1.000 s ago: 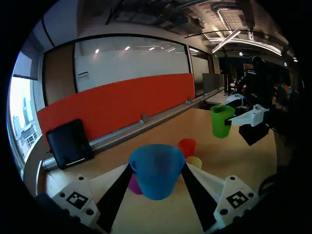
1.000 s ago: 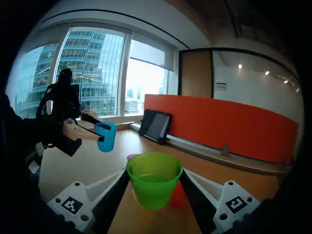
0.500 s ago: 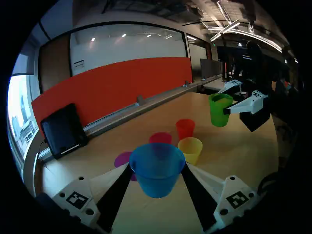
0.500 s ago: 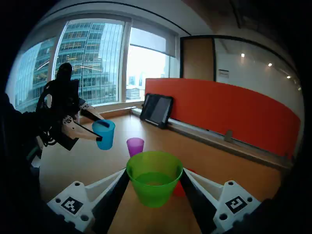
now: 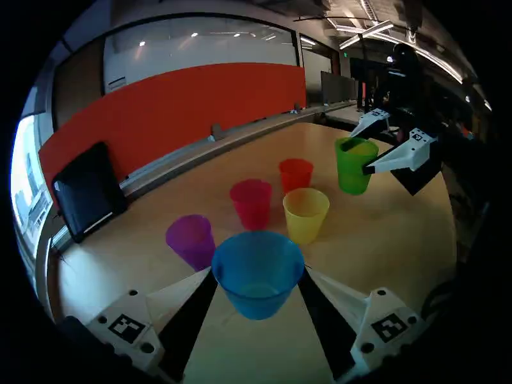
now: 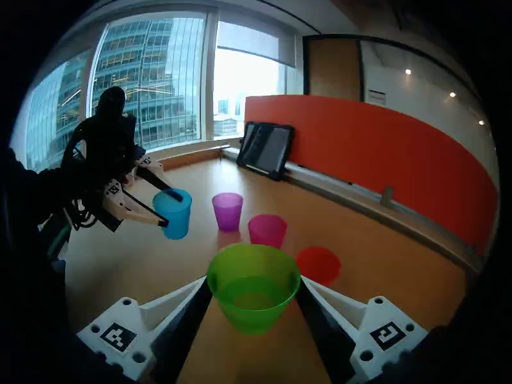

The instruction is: Pour water

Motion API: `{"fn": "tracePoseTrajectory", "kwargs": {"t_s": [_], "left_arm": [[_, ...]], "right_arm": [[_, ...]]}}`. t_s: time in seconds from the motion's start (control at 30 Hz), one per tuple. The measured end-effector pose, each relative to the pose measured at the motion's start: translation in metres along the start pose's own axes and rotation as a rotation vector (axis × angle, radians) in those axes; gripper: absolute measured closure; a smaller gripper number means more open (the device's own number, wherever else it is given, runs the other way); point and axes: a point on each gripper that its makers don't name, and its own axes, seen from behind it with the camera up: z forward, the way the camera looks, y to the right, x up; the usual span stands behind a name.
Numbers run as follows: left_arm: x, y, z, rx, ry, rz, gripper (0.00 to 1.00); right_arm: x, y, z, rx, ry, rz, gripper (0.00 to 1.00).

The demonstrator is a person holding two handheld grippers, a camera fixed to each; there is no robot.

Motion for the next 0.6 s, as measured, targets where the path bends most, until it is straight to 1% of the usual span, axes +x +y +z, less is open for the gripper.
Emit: {"fn": "tracePoseTrajectory", "kwargs": {"t_s": [0.3,0.6], "left_arm": [[-0.020,0.001,0.014,-0.026,-0.052,-0.009,0.13],[-0.031,0.001,0.023,-0.035,-0.076,-0.009,0.13]], "right_arm": [[-0.024,0.000,0.009,0.017,-0.063,-0.003,0.09],[-0.046,0.000,0.016,0.025,-0.107,0.008,0.09]]}}
